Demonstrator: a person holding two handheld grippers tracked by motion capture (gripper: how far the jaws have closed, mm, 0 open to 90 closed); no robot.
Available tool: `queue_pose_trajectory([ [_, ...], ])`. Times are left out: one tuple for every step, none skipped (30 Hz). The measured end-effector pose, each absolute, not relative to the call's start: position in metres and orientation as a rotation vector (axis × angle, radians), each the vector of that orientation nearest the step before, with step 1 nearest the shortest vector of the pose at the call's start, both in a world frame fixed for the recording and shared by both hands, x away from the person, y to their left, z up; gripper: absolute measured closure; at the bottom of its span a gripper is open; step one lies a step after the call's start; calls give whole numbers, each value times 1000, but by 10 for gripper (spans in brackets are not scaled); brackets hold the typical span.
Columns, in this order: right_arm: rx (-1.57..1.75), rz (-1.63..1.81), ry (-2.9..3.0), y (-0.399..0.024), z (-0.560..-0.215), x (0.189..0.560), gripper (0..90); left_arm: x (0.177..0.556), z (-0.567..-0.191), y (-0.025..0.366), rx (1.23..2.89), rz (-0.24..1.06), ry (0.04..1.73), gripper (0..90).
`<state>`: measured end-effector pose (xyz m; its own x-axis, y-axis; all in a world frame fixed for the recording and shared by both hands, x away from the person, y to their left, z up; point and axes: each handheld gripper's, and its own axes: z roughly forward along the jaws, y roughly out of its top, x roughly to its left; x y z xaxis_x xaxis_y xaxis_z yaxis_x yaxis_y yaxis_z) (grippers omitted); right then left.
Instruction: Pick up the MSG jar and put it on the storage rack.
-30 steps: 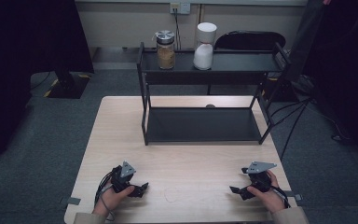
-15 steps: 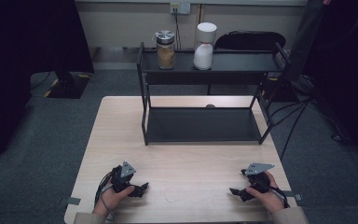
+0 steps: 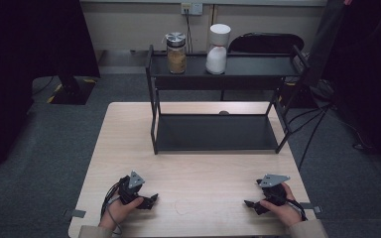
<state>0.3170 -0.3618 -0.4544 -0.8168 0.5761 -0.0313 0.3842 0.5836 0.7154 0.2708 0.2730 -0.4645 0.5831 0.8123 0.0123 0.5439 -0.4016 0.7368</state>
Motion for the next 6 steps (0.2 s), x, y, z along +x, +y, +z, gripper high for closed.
queue_pose_trajectory([
  [793,1066,2553,-362,-455,317,0,271,-465,273,2107,487,1074,0],
  [793,1066,2551,-362,-455,317,0,271,-464,273,2108,488,1074,0],
  [793,1066,2551,-362,-455,317,0,271,-464,273,2108,488,1074,0],
  [794,1066,2550,-362,-455,317,0,271,-465,273,2105,487,1075,0],
  [797,1067,2549,-362,-455,316,0,271,-465,273,2106,487,1075,0],
  [799,1066,2546,-362,-456,316,0,271,-465,273,2105,487,1075,0],
])
